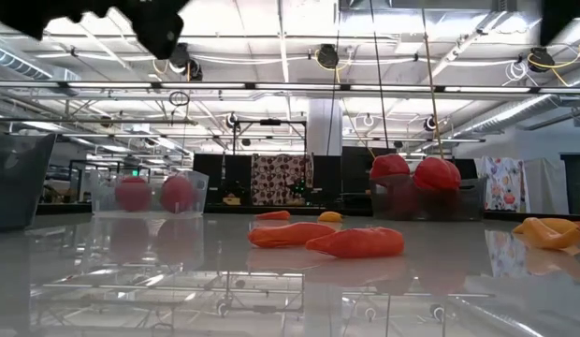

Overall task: Sort produce into baskets
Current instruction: Put the red tomato into the transparent bin

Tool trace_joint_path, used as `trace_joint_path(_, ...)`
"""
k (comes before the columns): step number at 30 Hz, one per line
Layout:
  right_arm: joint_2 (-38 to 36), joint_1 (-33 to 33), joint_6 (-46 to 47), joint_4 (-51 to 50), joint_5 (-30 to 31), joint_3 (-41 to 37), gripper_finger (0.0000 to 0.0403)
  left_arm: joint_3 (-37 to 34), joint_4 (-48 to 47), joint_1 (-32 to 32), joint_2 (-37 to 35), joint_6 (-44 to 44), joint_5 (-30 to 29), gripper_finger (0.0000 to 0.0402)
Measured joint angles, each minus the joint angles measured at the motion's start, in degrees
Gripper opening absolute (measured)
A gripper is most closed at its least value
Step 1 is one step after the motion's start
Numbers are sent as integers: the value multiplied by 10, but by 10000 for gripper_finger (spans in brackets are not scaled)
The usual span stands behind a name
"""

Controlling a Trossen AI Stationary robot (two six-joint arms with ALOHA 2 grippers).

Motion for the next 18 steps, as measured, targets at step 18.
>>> trace_joint_path(18, 105, 58, 149, -64, -77, 0, 352, -23, 55, -36, 87, 35, -27, 343)
